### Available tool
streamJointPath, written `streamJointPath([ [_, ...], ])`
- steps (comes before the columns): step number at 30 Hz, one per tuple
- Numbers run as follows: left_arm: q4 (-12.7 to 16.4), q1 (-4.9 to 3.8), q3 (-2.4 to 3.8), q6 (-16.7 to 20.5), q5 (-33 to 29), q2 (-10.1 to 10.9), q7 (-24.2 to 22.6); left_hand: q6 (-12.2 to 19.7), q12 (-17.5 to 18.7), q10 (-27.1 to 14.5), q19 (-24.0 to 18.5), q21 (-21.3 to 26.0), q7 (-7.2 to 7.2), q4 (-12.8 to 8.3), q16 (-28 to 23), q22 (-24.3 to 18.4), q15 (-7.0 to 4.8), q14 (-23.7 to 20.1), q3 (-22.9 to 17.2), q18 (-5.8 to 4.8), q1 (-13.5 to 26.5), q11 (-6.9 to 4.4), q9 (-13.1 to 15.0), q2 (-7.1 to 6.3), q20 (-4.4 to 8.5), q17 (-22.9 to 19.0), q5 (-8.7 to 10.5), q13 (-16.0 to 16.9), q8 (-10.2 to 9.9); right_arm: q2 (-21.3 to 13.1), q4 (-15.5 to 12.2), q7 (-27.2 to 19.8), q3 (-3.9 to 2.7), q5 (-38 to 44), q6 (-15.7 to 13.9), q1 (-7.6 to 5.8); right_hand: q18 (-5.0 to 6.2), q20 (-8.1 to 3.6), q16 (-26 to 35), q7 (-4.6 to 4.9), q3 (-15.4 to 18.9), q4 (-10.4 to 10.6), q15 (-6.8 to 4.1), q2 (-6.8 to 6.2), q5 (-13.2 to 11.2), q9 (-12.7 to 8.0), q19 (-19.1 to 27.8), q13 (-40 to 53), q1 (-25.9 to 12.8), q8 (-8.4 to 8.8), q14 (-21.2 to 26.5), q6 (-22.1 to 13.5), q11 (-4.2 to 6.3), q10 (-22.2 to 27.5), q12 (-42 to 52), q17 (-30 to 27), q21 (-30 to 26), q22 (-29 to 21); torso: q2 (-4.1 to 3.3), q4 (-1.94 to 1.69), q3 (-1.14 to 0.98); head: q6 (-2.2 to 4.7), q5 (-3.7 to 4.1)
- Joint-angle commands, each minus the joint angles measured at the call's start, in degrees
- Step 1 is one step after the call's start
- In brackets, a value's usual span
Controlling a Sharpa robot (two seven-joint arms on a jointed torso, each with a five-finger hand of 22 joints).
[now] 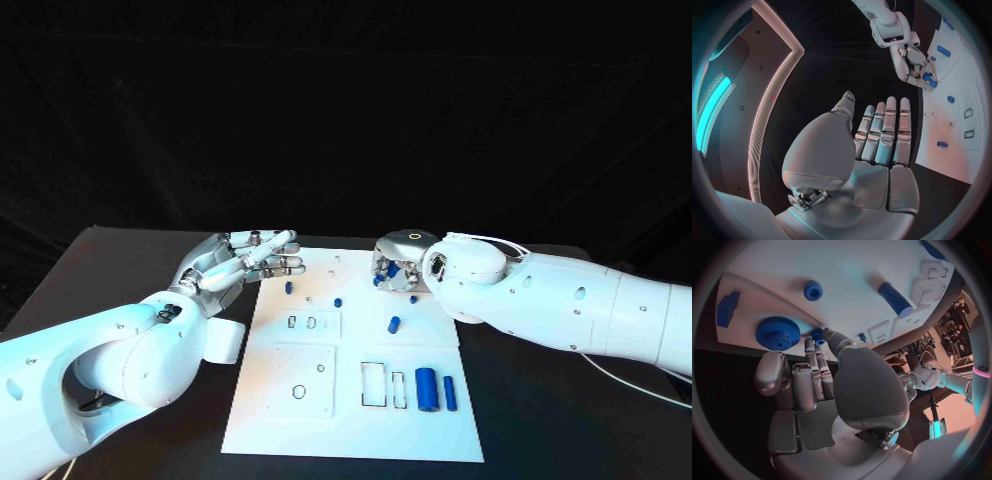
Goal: Assemble the parts on the task board
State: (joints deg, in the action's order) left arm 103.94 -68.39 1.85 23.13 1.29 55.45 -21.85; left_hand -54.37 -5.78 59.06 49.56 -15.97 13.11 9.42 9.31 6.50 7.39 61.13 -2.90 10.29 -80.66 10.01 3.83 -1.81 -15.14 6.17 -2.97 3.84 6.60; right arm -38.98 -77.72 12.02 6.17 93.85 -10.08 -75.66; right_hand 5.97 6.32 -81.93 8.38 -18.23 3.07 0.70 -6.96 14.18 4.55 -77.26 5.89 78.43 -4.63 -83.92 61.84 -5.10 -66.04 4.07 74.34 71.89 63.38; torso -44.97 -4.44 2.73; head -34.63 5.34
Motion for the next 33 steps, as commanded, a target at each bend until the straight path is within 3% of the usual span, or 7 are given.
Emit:
streamJointPath([
  [1,0.18,-0.11,0.06,-0.89,0.29,0.02,-0.12,0.30,0.15,-0.44,0.45,-0.13,-0.19,-0.09,-0.25,-0.06,0.13,0.28,0.13,0.28,0.06,-0.01,-0.08,0.51,-0.08,0.05,0.01,-0.06,-0.31,0.10,0.23,-0.44,0.00,-0.24,1.41,0.06,-0.80,-0.04,-0.44,0.03,-0.82,-0.08,-0.35,0.73,0.24,0.13,-0.21,-0.01,0.00,-0.36,-3.22,0.71,0.11,-0.66,0.19,0.13,0.51,0.30,-0.10,-0.03,0.03,-0.05,0.00],
  [17,0.14,-0.16,0.06,-0.79,0.29,0.08,-0.06,0.39,0.31,-0.54,0.43,-0.11,-0.11,-0.13,-0.36,-0.10,0.17,0.27,0.19,0.27,0.09,0.06,-0.09,0.54,-0.08,0.07,0.02,-0.07,-0.43,0.27,0.44,-0.95,0.00,-0.69,-0.37,0.10,-0.84,-0.29,-1.00,-0.37,-4.14,-0.55,-0.69,1.33,-1.04,0.73,0.02,-0.10,0.40,-0.97,-3.24,2.70,0.59,-2.75,0.24,0.72,1.23,1.42,-0.26,-0.21,0.10,-0.32,0.30],
  [21,0.04,-0.16,0.06,-0.76,0.29,0.08,-0.04,0.39,0.31,-0.54,0.43,-0.11,-0.11,-0.13,-0.36,-0.10,0.17,0.27,0.19,0.27,0.09,0.06,-0.09,0.54,-0.08,0.07,0.02,-0.07,-0.43,-0.04,0.01,-1.01,0.00,-0.67,-2.80,0.11,-0.88,-0.44,-1.18,-0.73,-4.66,-0.62,-0.94,1.58,-0.99,1.08,-0.07,0.07,0.33,-1.42,-3.28,3.66,0.95,-3.82,0.52,0.97,1.55,1.91,-0.27,-0.26,0.11,-0.28,0.33],
  [28,-0.31,-0.16,0.06,-0.75,0.29,0.06,-0.02,0.45,0.39,-0.60,0.41,-0.09,-0.07,-0.16,-0.42,-0.12,0.19,0.26,0.21,0.27,0.09,0.09,-0.09,0.59,-0.08,0.07,0.02,-0.08,-0.50,-0.76,-1.40,-1.54,-0.11,-1.20,-9.91,-0.01,-0.91,-0.79,-1.28,-0.98,-5.67,-1.53,-1.29,1.71,0.22,1.60,-0.05,0.26,0.98,-1.83,-3.27,4.49,1.29,-4.84,0.54,1.02,1.81,2.36,-0.26,-0.29,0.18,0.14,0.38],
  [33,-0.60,-0.16,0.06,-0.71,0.29,0.01,-0.01,0.47,0.43,-0.63,0.40,-0.09,-0.07,-0.17,-0.45,-0.14,0.21,0.25,0.22,0.27,0.08,0.10,-0.09,0.61,-0.09,0.08,0.02,-0.08,-0.53,0.39,-0.47,-1.34,-0.20,-1.47,-13.82,-0.30,-0.93,-0.82,-1.31,-0.96,-5.84,-1.63,-1.29,1.74,0.38,1.67,-0.07,0.27,1.02,-1.84,-3.27,4.53,1.31,-4.91,0.50,1.06,1.89,2.48,-0.32,-0.44,0.19,0.56,0.48],
])
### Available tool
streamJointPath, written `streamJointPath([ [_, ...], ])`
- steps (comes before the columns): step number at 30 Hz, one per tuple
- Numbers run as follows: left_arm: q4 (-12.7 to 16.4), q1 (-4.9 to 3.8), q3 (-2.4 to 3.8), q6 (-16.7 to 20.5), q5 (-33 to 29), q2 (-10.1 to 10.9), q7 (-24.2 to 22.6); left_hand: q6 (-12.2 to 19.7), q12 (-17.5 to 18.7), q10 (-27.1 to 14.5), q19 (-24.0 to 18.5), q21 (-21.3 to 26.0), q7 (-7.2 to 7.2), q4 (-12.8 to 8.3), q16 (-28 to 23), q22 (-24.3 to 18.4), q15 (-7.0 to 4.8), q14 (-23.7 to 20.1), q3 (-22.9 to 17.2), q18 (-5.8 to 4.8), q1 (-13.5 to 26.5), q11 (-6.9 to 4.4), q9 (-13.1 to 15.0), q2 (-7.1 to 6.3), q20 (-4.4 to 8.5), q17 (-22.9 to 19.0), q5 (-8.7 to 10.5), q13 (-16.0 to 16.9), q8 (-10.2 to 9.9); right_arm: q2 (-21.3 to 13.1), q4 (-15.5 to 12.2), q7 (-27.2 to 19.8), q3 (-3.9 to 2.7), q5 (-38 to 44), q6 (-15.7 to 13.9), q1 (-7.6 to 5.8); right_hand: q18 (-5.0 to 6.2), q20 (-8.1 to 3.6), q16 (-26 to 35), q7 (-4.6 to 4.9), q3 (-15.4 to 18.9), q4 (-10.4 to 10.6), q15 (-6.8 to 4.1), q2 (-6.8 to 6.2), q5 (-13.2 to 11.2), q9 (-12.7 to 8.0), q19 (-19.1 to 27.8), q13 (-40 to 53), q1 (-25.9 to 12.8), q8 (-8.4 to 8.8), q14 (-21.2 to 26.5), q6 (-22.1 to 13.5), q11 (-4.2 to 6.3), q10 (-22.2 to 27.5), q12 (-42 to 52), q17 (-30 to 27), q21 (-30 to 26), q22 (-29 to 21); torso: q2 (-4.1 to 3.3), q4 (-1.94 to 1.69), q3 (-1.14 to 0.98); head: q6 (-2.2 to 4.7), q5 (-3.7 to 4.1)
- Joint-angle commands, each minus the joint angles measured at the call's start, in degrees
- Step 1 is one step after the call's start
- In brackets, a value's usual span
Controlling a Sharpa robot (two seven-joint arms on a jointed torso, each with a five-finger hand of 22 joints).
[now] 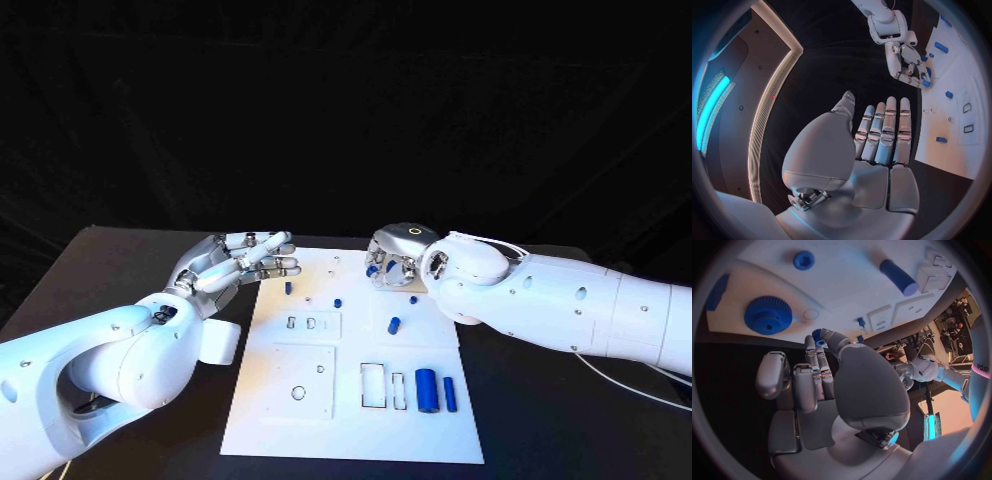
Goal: Assemble the parts on the task board
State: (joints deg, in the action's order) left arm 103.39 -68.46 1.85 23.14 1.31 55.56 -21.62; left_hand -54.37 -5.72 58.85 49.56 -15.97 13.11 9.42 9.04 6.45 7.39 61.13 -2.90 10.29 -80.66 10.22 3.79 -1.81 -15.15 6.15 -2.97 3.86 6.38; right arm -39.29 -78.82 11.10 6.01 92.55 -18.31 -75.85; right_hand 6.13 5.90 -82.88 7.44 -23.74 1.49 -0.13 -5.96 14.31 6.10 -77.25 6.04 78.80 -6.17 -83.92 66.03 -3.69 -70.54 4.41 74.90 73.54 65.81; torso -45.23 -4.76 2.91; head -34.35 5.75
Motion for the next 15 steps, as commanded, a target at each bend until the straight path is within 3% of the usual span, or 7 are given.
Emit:
streamJointPath([
  [1,-0.09,-0.09,0.06,-0.71,0.27,-0.11,-0.25,0.47,0.37,-0.42,0.41,-0.09,-0.06,-0.18,-0.18,-0.09,0.21,0.26,0.22,0.27,0.08,-0.10,-0.05,0.61,-0.08,0.09,0.02,-0.09,-0.31,1.00,0.98,-0.35,-0.05,-0.21,-5.91,-0.15,-1.09,-0.40,-0.36,-0.01,-0.33,-0.06,-0.47,0.74,0.24,0.12,-0.06,0.11,0.65,-0.30,-3.27,0.34,-0.11,-0.41,0.16,0.50,0.22,0.02,-0.10,-0.12,0.03,0.37,0.11],
  [12,-0.33,-0.10,0.06,-0.80,0.27,-0.38,-0.17,0.49,0.41,-0.43,0.40,-0.08,-0.06,-0.21,-0.22,-0.10,0.22,0.24,0.22,0.27,0.05,-0.10,-0.05,0.62,-0.09,0.10,0.02,-0.09,-0.34,6.59,6.15,0.26,-0.08,-0.90,-7.75,-0.14,-1.04,-0.41,-0.31,0.09,-0.39,-0.09,-0.41,0.40,0.13,0.24,0.15,0.06,0.26,-0.24,-3.23,0.26,-0.23,-0.25,-0.12,0.34,0.07,-0.17,-0.24,-0.19,0.03,0.36,0.06],
  [15,-0.49,-0.10,0.05,-0.84,0.27,-0.69,-0.12,0.50,0.45,-0.44,0.38,-0.06,-0.06,-0.25,-0.27,-0.12,0.24,0.21,0.23,0.26,0.03,-0.09,-0.05,0.64,-0.09,0.10,0.01,-0.09,-0.37,8.09,7.47,0.26,-0.08,-1.02,-7.84,-0.05,-1.05,-0.41,-0.31,0.09,-0.40,-0.08,-0.40,0.40,0.13,0.24,0.15,0.06,0.24,-0.23,-3.23,0.26,-0.23,-0.24,-0.13,0.34,0.07,-0.16,-0.21,-0.54,0.07,0.23,0.30],
])
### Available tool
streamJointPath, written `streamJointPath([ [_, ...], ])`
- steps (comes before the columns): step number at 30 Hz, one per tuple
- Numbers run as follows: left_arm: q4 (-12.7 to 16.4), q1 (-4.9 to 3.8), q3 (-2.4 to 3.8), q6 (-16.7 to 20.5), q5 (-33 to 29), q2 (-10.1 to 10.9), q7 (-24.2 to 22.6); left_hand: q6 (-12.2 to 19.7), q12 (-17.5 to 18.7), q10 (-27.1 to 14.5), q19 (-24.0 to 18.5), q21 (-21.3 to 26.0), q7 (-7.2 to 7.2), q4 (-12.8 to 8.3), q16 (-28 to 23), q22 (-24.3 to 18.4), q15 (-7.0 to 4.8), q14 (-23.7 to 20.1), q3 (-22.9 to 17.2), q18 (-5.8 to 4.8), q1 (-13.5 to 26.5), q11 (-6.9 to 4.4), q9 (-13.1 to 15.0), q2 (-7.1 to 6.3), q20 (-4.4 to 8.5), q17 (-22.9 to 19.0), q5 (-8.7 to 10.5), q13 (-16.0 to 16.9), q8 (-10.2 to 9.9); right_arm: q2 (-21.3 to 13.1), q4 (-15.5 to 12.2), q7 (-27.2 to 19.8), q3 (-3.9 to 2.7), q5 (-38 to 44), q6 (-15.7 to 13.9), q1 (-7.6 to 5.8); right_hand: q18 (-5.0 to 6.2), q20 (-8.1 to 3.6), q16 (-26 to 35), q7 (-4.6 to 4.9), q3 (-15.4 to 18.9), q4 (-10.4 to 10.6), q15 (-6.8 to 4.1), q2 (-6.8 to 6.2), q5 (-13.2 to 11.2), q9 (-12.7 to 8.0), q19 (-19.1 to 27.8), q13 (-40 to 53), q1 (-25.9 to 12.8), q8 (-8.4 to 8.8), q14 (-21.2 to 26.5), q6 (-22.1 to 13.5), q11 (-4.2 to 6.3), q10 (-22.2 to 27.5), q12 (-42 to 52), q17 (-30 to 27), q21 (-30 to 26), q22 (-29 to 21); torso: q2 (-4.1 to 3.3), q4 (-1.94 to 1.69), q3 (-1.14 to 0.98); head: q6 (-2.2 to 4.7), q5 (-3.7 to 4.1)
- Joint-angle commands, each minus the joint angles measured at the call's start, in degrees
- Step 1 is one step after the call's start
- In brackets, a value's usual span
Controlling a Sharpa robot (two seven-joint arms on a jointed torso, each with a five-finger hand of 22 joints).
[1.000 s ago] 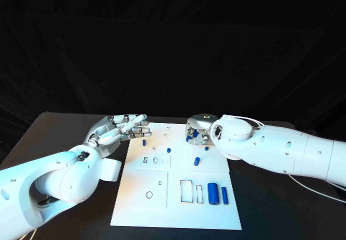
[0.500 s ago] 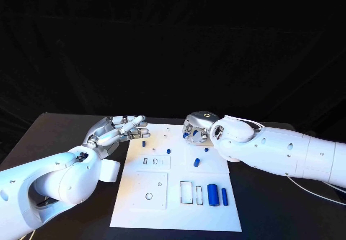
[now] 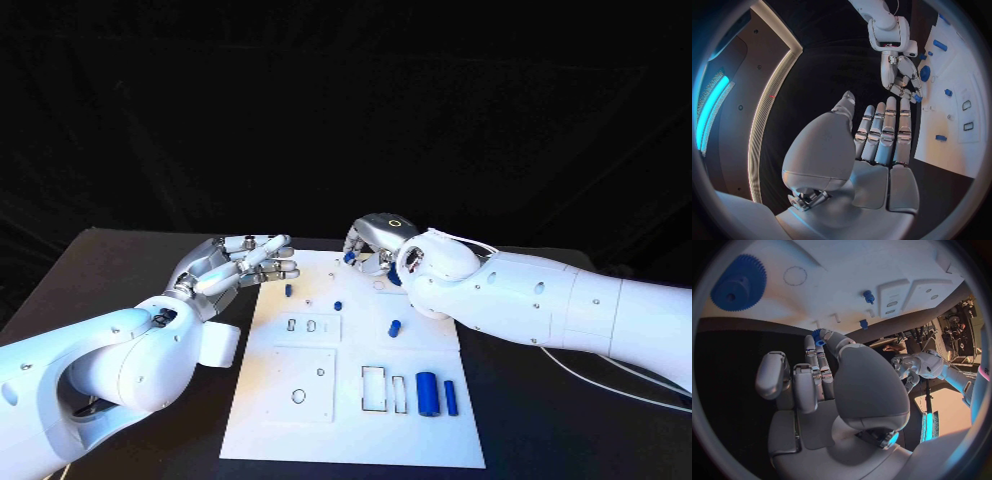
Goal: Assemble the parts on the task board
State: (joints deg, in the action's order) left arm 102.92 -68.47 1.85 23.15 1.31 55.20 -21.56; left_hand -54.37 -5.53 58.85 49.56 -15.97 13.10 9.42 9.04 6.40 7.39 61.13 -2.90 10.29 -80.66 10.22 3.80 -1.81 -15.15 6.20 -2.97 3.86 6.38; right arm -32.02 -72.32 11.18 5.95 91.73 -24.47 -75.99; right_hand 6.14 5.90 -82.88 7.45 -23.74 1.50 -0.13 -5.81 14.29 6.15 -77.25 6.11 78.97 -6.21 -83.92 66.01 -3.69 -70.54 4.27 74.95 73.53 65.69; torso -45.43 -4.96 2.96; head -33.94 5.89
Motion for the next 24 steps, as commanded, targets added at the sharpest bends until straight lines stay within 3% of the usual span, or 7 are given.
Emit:
streamJointPath([
  [1,-0.06,-0.09,0.05,-0.85,0.27,-0.39,-0.17,0.50,0.25,-0.44,0.38,-0.06,-0.06,-0.25,-0.27,-0.07,0.23,0.21,0.23,0.26,0.03,-0.09,-0.05,0.64,-0.09,0.05,0.01,-0.09,-0.37,1.16,1.30,0.15,-0.02,-0.22,-1.76,0.12,-1.05,-0.41,-0.31,0.09,-0.40,-0.09,-0.41,0.24,0.15,0.20,0.15,-0.01,0.06,-0.20,-3.23,0.27,-0.23,-0.24,0.01,0.29,0.07,-0.05,0.02,-0.38,0.07,-0.21,0.19],
  [4,-0.13,-0.09,0.05,-0.79,0.26,-0.55,-0.16,0.50,0.25,-0.44,0.38,-0.06,-0.06,-0.25,-0.27,-0.07,0.23,0.21,0.23,0.26,0.03,-0.09,-0.05,0.64,-0.09,0.05,0.01,-0.09,-0.37,2.05,2.38,0.06,-0.02,-0.30,-1.92,0.20,-1.02,-0.40,-0.30,0.11,-0.43,-0.06,-0.38,0.18,0.13,0.23,0.26,-0.02,-0.07,-0.16,-3.22,0.21,-0.26,-0.18,-0.08,0.24,-0.03,-0.18,0.01,-0.51,0.19,-0.33,0.05],
  [10,-0.05,-0.11,0.05,-0.70,0.25,-0.68,-0.14,0.50,0.27,-0.45,0.37,-0.05,-0.06,-0.26,-0.30,-0.08,0.24,0.19,0.24,0.26,0.02,-0.08,-0.05,0.64,-0.10,0.05,0.02,-0.09,-0.38,3.40,4.08,-0.28,-0.01,-0.61,-1.81,0.33,-1.04,-0.39,-0.35,0.14,-0.44,-0.05,-0.35,0.07,0.10,0.26,0.23,-0.03,-0.22,-0.11,-3.24,0.13,-0.29,-0.14,-0.15,0.34,0.04,-0.07,-0.17,-0.35,0.19,-0.35,-0.02],
  [24,-0.07,-0.16,0.05,-0.62,0.25,-0.77,-0.07,0.51,0.31,-0.45,0.34,-0.04,-0.05,-0.29,-0.36,-0.10,0.26,0.15,0.26,0.25,0.02,-0.08,-0.05,0.66,-0.10,0.05,0.01,-0.08,-0.41,4.60,6.11,-0.12,0.03,-0.96,1.37,0.69,-1.00,-0.37,-0.28,0.11,-0.47,0.01,-0.34,0.03,0.01,0.35,0.40,0.02,-0.46,-0.12,-3.20,0.16,-0.26,-0.33,-0.12,0.16,-0.11,-0.25,-0.25,-0.38,0.18,-0.68,-0.12],
])
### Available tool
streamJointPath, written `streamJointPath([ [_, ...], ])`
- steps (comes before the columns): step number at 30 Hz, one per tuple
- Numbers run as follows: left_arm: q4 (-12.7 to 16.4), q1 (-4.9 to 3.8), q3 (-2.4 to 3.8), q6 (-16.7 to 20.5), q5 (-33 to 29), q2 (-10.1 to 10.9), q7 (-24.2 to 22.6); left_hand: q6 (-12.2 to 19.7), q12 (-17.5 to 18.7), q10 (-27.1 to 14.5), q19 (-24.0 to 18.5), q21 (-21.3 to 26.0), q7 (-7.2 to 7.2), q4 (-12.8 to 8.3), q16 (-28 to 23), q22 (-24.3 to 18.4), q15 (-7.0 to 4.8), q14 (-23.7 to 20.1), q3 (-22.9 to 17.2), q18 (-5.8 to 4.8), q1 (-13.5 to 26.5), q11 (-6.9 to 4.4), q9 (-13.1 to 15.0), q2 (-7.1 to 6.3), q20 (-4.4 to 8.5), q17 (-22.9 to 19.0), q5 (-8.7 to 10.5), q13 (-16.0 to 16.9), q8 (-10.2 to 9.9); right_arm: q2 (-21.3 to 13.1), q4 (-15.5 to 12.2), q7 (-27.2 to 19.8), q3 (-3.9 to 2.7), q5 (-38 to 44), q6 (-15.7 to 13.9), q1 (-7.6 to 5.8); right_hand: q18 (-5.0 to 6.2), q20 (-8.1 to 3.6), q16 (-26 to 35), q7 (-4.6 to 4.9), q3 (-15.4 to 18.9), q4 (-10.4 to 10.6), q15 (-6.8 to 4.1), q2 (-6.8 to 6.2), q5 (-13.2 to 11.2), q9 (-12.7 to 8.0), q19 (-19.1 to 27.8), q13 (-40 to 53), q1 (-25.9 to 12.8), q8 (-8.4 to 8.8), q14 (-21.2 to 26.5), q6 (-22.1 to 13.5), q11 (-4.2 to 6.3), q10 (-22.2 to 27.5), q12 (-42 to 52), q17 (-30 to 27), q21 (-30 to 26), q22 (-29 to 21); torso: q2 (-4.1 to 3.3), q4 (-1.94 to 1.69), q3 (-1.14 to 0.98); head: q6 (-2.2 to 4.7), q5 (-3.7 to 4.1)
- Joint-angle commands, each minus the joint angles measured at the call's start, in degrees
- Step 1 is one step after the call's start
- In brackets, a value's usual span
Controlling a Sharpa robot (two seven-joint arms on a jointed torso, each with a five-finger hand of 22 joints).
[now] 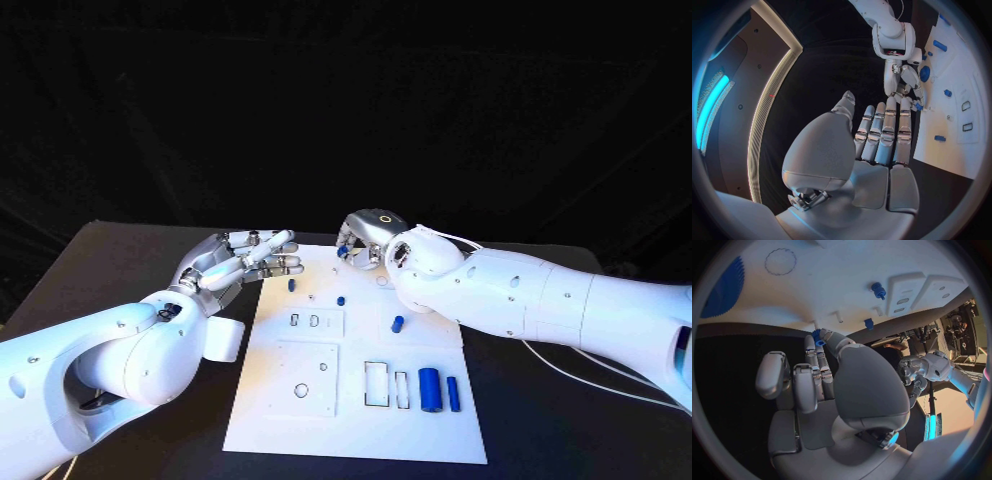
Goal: Assemble the parts on the task board
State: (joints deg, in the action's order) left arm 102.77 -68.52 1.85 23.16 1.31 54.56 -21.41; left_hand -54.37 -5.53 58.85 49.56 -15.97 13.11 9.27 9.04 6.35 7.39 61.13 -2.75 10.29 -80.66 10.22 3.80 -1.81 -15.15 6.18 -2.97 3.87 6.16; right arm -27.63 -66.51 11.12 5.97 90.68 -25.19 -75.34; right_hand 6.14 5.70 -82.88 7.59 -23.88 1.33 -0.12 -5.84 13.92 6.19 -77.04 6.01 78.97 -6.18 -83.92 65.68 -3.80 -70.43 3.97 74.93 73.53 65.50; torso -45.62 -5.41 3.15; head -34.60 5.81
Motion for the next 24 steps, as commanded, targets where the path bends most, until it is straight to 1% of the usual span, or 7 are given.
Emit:
streamJointPath([
  [1,0.07,-0.11,0.06,-0.63,0.25,-0.14,-0.21,0.50,0.31,-0.45,0.34,-0.04,-0.05,-0.13,-0.36,-0.05,0.26,0.15,0.10,0.25,0.02,-0.08,-0.05,0.65,-0.10,0.06,0.01,-0.09,-0.19,0.28,0.42,-0.01,0.01,0.09,2.34,0.06,-1.00,-0.16,-0.28,-0.02,-0.32,0.17,-0.34,0.06,0.38,0.30,0.19,0.12,-0.45,-0.15,-3.20,0.50,-0.16,-0.43,0.18,0.17,-0.11,-0.07,-0.06,0.07,-0.02,-0.02,-0.04],
  [5,0.05,-0.12,0.06,-0.64,0.25,-0.15,-0.21,0.50,0.31,-0.45,0.34,-0.04,-0.05,-0.13,-0.36,-0.05,0.26,0.15,0.10,0.25,0.02,-0.08,-0.05,0.65,-0.10,0.06,0.01,-0.09,-0.19,0.59,0.86,0.25,0.03,0.10,3.15,0.13,-1.00,-0.16,-0.29,-0.04,-0.34,0.16,-0.34,0.06,0.41,0.32,0.20,0.13,-0.46,-0.15,-3.20,0.51,-0.14,-0.47,0.19,0.18,-0.12,-0.08,-0.05,0.05,-0.02,-0.07,-0.05],
  [10,0.09,-0.14,0.06,-0.67,0.25,-0.18,-0.15,0.54,0.40,-0.50,0.35,-0.03,-0.04,-0.18,-0.47,-0.07,0.29,0.08,0.14,0.26,-0.01,-0.05,-0.05,0.67,-0.10,0.06,0.01,-0.09,-0.25,1.07,1.47,0.73,0.05,0.15,3.89,0.18,-1.01,-0.16,-0.32,-0.04,-0.34,0.17,-0.35,0.05,0.43,0.33,0.16,0.14,-0.50,-0.14,-3.22,0.50,-0.14,-0.49,0.19,0.26,-0.06,0.02,-0.10,-0.02,0.00,-0.14,0.12],
  [13,0.10,-0.15,0.06,-0.67,0.25,-0.23,-0.14,0.55,0.43,-0.51,0.39,-0.05,-0.03,-0.20,-0.51,-0.07,0.30,0.06,0.15,0.28,-0.01,-0.05,-0.05,0.68,-0.09,0.06,0.01,-0.09,-0.28,1.32,1.78,0.80,0.06,0.18,4.03,0.19,-0.99,-0.16,-0.34,-0.01,-0.33,0.21,-0.34,-0.01,0.46,0.35,0.23,0.14,-0.66,-0.10,-3.22,0.42,-0.17,-0.46,0.13,0.29,-0.12,-0.04,-0.07,-0.06,0.02,-0.19,0.21],
  [17,0.08,-0.16,0.06,-0.65,0.25,-0.26,-0.13,0.55,0.45,-0.52,0.41,-0.07,-0.03,-0.21,-0.54,-0.07,0.31,0.04,0.16,0.29,-0.02,-0.04,-0.04,0.68,-0.09,0.06,0.01,-0.09,-0.29,1.67,2.21,0.74,0.07,0.18,3.81,0.22,-0.97,-0.12,-0.35,0.08,-0.32,0.31,-0.28,-0.19,0.36,0.40,0.36,0.12,-1.04,0.08,-3.21,0.11,-0.26,-0.19,-0.07,0.27,-0.22,-0.12,-0.10,-0.04,0.02,-0.17,0.14],
  [22,0.05,-0.17,0.06,-0.66,0.25,-0.31,-0.10,0.56,0.46,-0.52,0.42,-0.07,-0.03,-0.22,-0.55,-0.07,0.32,0.03,0.16,0.29,-0.02,-0.04,-0.04,0.69,-0.09,0.06,0.01,-0.09,-0.30,2.07,2.76,0.76,0.08,0.09,3.53,0.24,-0.95,0.06,-0.43,0.50,-0.27,0.52,-0.02,-0.65,-0.74,0.36,0.55,0.07,-1.77,0.74,-3.21,-1.00,-0.59,0.53,-0.30,0.36,-0.35,-0.16,-0.09,-0.06,0.03,-0.12,0.14],
  [24,0.04,-0.17,0.06,-0.66,0.25,-0.33,-0.08,0.56,0.47,-0.52,0.42,-0.08,-0.03,-0.22,-0.56,-0.07,0.32,0.02,0.16,0.29,-0.02,-0.04,-0.04,0.69,-0.09,0.06,0.01,-0.09,-0.30,2.20,2.93,0.80,0.08,0.05,3.51,0.25,-0.90,0.22,-0.43,0.88,-0.11,0.69,0.24,-1.08,-1.48,0.24,0.75,-0.01,-2.24,1.30,-3.18,-1.93,-0.88,1.30,-0.39,0.32,-0.57,-0.38,-0.10,-0.07,0.04,-0.08,0.10],
])
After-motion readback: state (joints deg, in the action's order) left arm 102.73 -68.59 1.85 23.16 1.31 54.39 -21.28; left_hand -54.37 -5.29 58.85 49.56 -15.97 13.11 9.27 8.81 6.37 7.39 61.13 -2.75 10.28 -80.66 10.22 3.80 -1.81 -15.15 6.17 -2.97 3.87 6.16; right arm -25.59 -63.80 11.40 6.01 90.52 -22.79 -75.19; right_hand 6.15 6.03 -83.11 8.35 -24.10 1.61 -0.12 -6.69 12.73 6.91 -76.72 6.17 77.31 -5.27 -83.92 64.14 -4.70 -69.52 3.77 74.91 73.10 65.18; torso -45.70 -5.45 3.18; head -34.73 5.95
